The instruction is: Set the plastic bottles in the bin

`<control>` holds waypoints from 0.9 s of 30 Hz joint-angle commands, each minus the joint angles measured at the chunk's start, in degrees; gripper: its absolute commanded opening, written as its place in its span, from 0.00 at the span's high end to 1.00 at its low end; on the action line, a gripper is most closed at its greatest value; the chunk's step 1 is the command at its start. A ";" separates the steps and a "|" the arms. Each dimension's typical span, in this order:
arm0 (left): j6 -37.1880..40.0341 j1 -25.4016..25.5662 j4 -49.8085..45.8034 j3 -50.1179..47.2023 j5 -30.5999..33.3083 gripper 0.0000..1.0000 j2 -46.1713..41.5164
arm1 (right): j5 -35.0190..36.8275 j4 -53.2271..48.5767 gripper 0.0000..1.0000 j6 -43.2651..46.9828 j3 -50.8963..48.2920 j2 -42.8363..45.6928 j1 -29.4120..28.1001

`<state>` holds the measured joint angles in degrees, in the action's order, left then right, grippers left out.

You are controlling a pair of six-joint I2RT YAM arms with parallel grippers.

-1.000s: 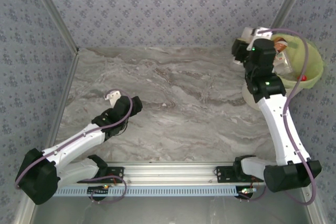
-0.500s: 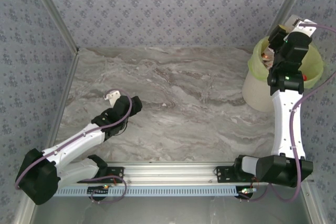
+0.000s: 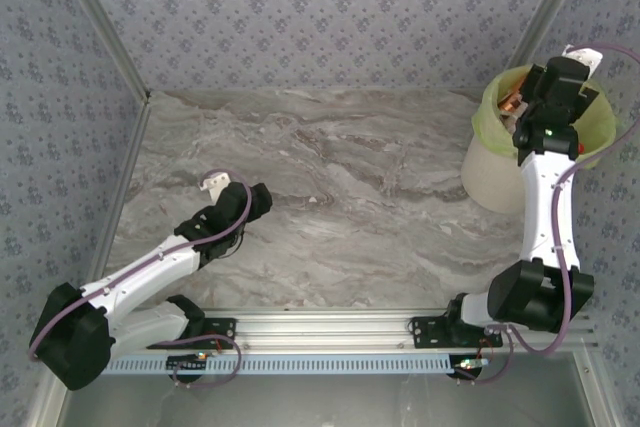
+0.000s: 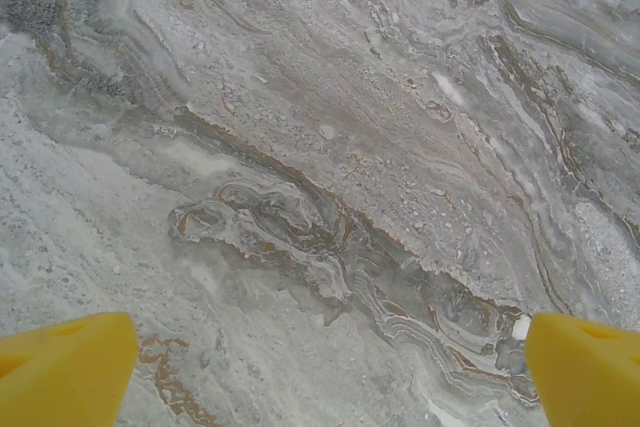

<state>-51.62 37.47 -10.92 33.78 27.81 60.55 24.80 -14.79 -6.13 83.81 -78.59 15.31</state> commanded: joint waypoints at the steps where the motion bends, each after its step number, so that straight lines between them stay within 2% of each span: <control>1: -0.01 -0.50 1.10 0.38 -0.49 0.00 0.70 | 6.99 -3.16 0.18 -4.50 1.53 -1.12 2.55; 5: 0.08 -0.49 0.90 0.59 -0.51 0.01 0.70 | 5.34 -6.94 0.13 -8.93 2.84 -1.58 4.63; 15: 1.22 -1.43 0.77 0.70 -0.61 0.00 0.46 | -5.26 -9.37 0.08 -11.60 2.56 5.31 3.56; 18: 2.74 -3.08 -0.24 1.15 -0.29 0.01 -0.62 | -10.23 -9.50 0.07 -11.36 0.80 9.36 2.65; 22: 7.45 -6.49 -0.98 1.47 1.07 0.00 -3.66 | -20.53 -6.98 0.05 -9.49 -5.06 15.36 1.11; 27: 15.20 -12.46 -2.46 2.77 3.30 0.01 -8.14 | -26.45 -1.97 0.02 -8.37 -13.99 22.38 -1.23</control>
<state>-42.74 27.42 -11.88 34.04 28.51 54.96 4.71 -19.64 -15.55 73.41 -57.74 15.00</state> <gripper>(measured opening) 0.994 0.976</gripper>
